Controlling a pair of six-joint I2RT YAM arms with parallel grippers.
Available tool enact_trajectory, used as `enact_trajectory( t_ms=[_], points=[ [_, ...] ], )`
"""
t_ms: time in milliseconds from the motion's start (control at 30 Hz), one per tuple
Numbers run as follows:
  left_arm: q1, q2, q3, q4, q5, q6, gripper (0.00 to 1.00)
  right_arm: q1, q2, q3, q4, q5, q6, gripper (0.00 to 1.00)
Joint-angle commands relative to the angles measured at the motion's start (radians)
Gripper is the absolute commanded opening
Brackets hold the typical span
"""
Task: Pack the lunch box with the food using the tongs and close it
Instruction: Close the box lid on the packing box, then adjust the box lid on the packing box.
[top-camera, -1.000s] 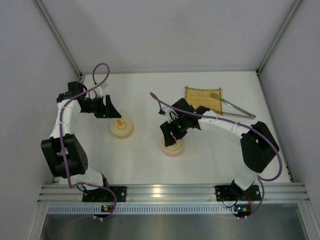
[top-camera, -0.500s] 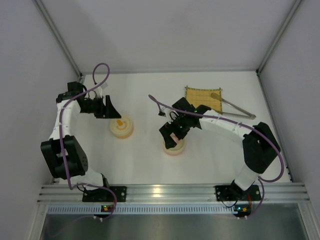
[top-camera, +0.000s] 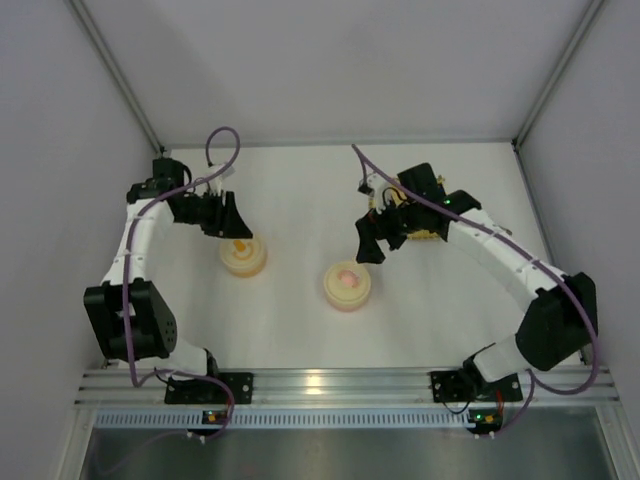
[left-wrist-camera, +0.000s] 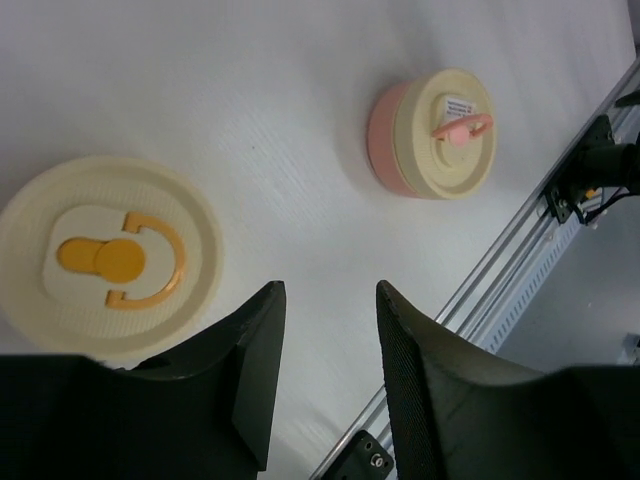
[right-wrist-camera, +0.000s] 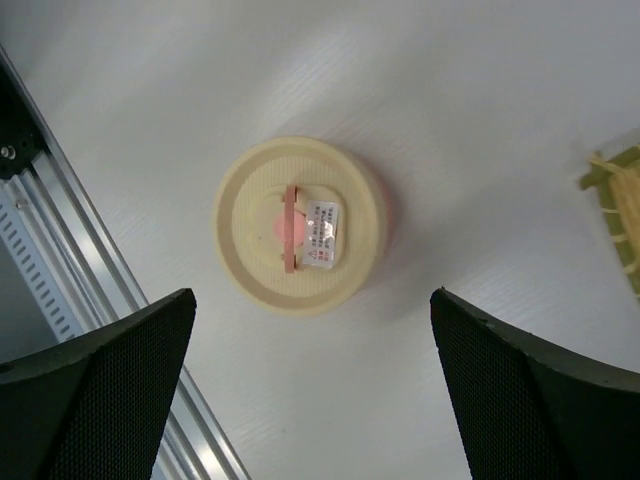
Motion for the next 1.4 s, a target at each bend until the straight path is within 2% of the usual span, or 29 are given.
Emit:
enact_trajectory(
  t_ms=[0,33,100,133,200,233,333,533,867,1100,1367],
  points=[
    [-0.138,-0.042,0.039,0.036,-0.042,-0.029,0.46,-0.071,-0.118,0.047,-0.040,-0.085,-0.056,0.99],
    [-0.248,-0.039,0.039,0.065,-0.093,-0.046,0.45,-0.112,-0.148,0.035,-0.040,-0.091,-0.056,0.99],
    [-0.339,-0.001,0.048,0.089,-0.130,-0.086,0.41,-0.186,-0.176,-0.002,-0.046,-0.107,-0.049,0.99],
    [-0.419,0.020,0.057,0.097,-0.150,-0.100,0.40,-0.213,-0.207,-0.017,-0.046,-0.122,-0.041,0.99],
    [-0.493,0.071,0.097,0.106,-0.162,-0.135,0.37,-0.272,-0.242,-0.078,-0.038,-0.139,-0.017,0.99],
    [-0.558,0.123,0.116,0.108,-0.170,-0.144,0.35,-0.334,-0.276,-0.103,-0.035,-0.154,-0.012,0.99],
    [-0.654,0.213,0.198,0.123,-0.190,-0.184,0.34,-0.448,-0.331,-0.189,-0.044,-0.191,-0.013,0.99],
    [-0.789,0.367,0.343,0.137,-0.164,-0.218,0.34,-0.569,-0.415,-0.263,-0.049,-0.239,0.008,0.99],
    [-0.826,0.531,0.452,0.094,-0.132,-0.215,0.32,-0.591,-0.471,-0.289,-0.038,-0.237,0.002,0.99],
    [-0.827,0.530,0.383,0.033,-0.142,-0.144,0.27,-0.593,-0.448,-0.287,-0.020,-0.266,0.011,0.99],
    [-0.827,0.416,0.228,0.019,-0.211,-0.052,0.24,-0.593,-0.451,-0.293,-0.015,-0.265,0.010,0.99]
  ],
)
